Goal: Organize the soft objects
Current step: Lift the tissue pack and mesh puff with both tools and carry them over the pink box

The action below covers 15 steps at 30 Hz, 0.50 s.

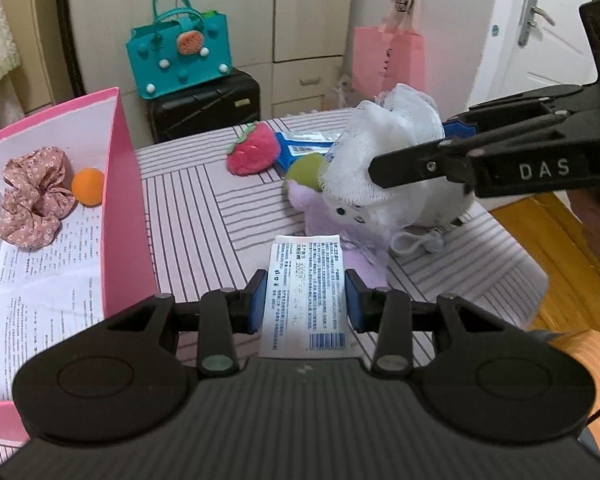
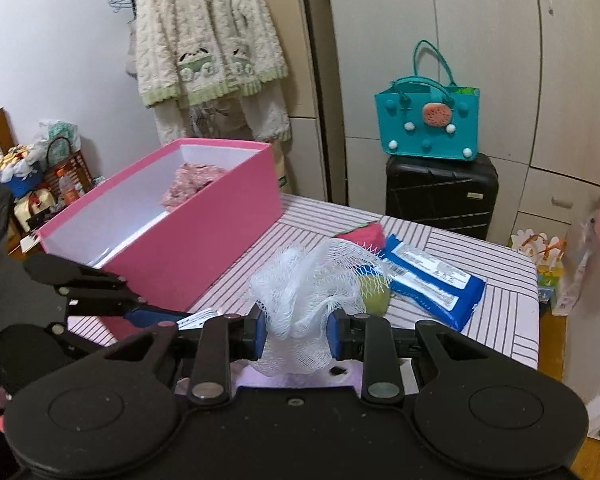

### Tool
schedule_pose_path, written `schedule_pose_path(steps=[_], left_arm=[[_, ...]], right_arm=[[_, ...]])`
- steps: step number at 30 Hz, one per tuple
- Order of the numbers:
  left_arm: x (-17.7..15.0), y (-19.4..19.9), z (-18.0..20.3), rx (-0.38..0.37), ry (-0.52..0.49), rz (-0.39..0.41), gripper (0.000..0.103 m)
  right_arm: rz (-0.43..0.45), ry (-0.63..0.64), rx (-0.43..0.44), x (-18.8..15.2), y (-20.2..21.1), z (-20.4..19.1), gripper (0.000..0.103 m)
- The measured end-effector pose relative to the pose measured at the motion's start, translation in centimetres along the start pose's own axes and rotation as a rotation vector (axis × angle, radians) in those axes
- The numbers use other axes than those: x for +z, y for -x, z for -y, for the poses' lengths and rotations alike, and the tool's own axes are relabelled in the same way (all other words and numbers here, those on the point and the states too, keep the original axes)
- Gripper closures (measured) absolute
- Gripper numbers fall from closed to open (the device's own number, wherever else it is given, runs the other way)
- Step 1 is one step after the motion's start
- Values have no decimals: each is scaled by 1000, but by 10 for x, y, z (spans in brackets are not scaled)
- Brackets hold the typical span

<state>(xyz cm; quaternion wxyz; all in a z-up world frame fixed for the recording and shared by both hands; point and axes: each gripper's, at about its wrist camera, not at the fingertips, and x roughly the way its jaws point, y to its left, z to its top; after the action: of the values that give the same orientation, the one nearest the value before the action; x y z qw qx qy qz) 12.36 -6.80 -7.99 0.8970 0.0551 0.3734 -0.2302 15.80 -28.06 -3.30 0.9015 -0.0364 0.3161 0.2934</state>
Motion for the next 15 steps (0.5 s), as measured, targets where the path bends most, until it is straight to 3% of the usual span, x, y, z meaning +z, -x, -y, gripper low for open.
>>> schedule_pose_path(steps=[15], left_arm=[[-7,45,-4,-77,-58,-63,65]], right_arm=[[-120,-8,56,-12,19,-35,69]])
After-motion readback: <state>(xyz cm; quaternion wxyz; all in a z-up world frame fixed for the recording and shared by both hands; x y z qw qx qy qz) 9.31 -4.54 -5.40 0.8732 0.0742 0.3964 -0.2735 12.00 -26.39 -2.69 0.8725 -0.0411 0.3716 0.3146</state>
